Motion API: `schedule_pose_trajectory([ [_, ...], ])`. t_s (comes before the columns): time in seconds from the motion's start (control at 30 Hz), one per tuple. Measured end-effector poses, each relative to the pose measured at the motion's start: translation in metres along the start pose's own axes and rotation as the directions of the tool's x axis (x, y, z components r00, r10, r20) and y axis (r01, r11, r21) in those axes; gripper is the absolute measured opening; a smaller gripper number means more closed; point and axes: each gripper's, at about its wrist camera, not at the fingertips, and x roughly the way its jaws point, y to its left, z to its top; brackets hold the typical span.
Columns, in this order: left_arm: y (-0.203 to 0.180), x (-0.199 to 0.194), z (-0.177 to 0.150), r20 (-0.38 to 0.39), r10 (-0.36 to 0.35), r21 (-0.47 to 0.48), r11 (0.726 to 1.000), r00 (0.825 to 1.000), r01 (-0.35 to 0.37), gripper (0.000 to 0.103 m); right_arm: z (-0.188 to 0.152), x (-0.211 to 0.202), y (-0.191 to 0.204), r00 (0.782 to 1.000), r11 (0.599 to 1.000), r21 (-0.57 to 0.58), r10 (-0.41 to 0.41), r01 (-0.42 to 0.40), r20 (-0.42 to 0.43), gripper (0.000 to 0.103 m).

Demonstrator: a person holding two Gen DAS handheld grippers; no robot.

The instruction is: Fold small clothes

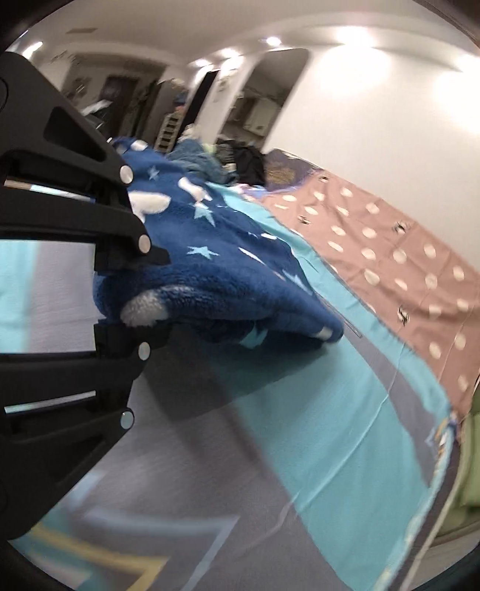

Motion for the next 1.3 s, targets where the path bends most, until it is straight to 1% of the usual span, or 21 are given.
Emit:
schedule_pose_trajectory([
  [0.1, 0.001, -0.034, -0.031, -0.064, 0.069, 0.013, 0.998, 0.996, -0.068, 0.025, -0.041, -0.014, -0.011, 0.997, 0.998, -0.041, -0.042, 0.040, -0.069, 0.019],
  [0.13, 0.005, -0.043, -0.042, -0.094, 0.152, 0.029, 0.988, 0.984, -0.150, 0.028, -0.057, -0.013, -0.019, 0.989, 0.993, -0.059, -0.107, 0.102, -0.101, 0.025],
  [0.17, 0.008, -0.048, -0.049, -0.102, 0.234, 0.039, 0.972, 0.967, -0.231, 0.029, -0.061, -0.011, -0.024, 0.983, 0.986, -0.069, -0.158, 0.151, -0.099, 0.031],
  [0.2, 0.010, -0.052, -0.054, -0.092, 0.373, 0.073, 0.927, 0.923, -0.367, 0.030, -0.066, -0.013, -0.031, 0.971, 0.972, -0.080, -0.228, 0.222, -0.072, 0.035],
  [0.23, 0.009, -0.055, -0.055, -0.069, 0.438, 0.097, 0.897, 0.896, -0.431, 0.030, -0.065, -0.016, -0.037, 0.966, 0.966, -0.073, -0.253, 0.249, -0.049, 0.048],
  [0.3, -0.003, -0.062, -0.049, 0.007, 0.527, 0.144, 0.840, 0.850, -0.523, 0.030, -0.057, -0.023, -0.044, 0.981, 0.981, -0.008, -0.192, 0.192, -0.030, 0.052],
  [0.33, -0.018, -0.066, -0.043, 0.063, 0.535, 0.176, 0.825, 0.843, -0.537, 0.030, -0.050, -0.027, -0.043, 0.990, 0.990, 0.006, -0.141, 0.141, -0.010, 0.052],
  [0.4, -0.049, -0.068, -0.034, 0.134, 0.475, 0.250, 0.833, 0.870, -0.493, 0.035, -0.037, -0.032, -0.034, 0.995, 0.995, -0.038, -0.095, 0.096, 0.023, 0.054],
  [0.43, -0.061, -0.064, -0.032, 0.144, 0.441, 0.288, 0.838, 0.886, -0.464, 0.046, -0.031, -0.031, -0.029, 0.995, 0.993, -0.071, -0.092, 0.095, 0.038, 0.059],
  [0.47, -0.071, -0.058, -0.029, 0.150, 0.422, 0.322, 0.834, 0.894, -0.448, 0.054, -0.030, -0.032, -0.026, 0.995, 0.991, -0.091, -0.093, 0.097, 0.047, 0.063],
  [0.53, -0.085, -0.037, -0.027, 0.139, 0.426, 0.392, 0.805, 0.894, -0.445, 0.059, -0.021, -0.025, -0.021, 0.996, 0.990, -0.115, -0.076, 0.081, 0.046, 0.066],
  [0.6, -0.078, -0.020, -0.024, 0.107, 0.463, 0.394, 0.792, 0.880, -0.465, 0.059, -0.020, -0.017, -0.018, 0.998, 0.991, -0.124, -0.056, 0.059, 0.027, 0.066],
  [0.7, -0.041, -0.006, -0.018, 0.024, 0.495, 0.291, 0.828, 0.869, -0.480, 0.061, -0.017, -0.004, -0.013, 0.998, 0.987, -0.148, -0.067, 0.068, 0.009, 0.066],
  [0.77, -0.011, 0.004, -0.020, -0.025, 0.551, 0.236, 0.814, 0.834, -0.530, 0.056, -0.016, 0.000, -0.013, 0.996, 0.983, -0.166, -0.084, 0.084, 0.006, 0.066],
  [0.8, 0.002, 0.009, -0.025, -0.059, 0.576, 0.232, 0.802, 0.815, -0.550, 0.045, -0.017, 0.003, -0.012, 0.997, 0.981, -0.174, -0.082, 0.082, 0.005, 0.066],
  [0.83, 0.011, 0.009, -0.032, -0.087, 0.565, 0.238, 0.811, 0.820, -0.534, 0.028, -0.020, 0.004, -0.014, 0.997, 0.981, -0.179, -0.082, 0.081, 0.003, 0.066],
  [0.87, 0.015, 0.003, -0.039, -0.087, 0.544, 0.239, 0.825, 0.835, -0.512, 0.028, -0.021, 0.004, -0.017, 0.996, 0.980, -0.177, -0.086, 0.085, 0.002, 0.068],
  [0.97, 0.015, -0.013, -0.044, -0.067, 0.528, 0.213, 0.836, 0.846, -0.505, 0.024, -0.024, 0.006, -0.032, 0.994, 0.982, -0.153, -0.113, 0.111, -0.007, 0.068],
  [1.1, 0.007, -0.015, -0.045, -0.046, 0.558, 0.254, 0.809, 0.829, -0.530, 0.023, -0.022, 0.004, -0.056, 0.994, 0.992, -0.069, -0.107, 0.106, -0.011, 0.068],
  [1.23, -0.032, -0.007, -0.037, 0.043, 0.623, 0.346, 0.724, 0.781, -0.597, 0.023, -0.019, -0.004, -0.059, 0.994, 0.992, -0.063, -0.106, 0.107, 0.026, 0.068],
  [1.3, -0.061, -0.003, -0.035, 0.089, 0.603, 0.412, 0.702, 0.793, -0.581, 0.026, -0.016, -0.007, -0.057, 0.990, 0.986, -0.095, -0.132, 0.135, 0.042, 0.068],
])
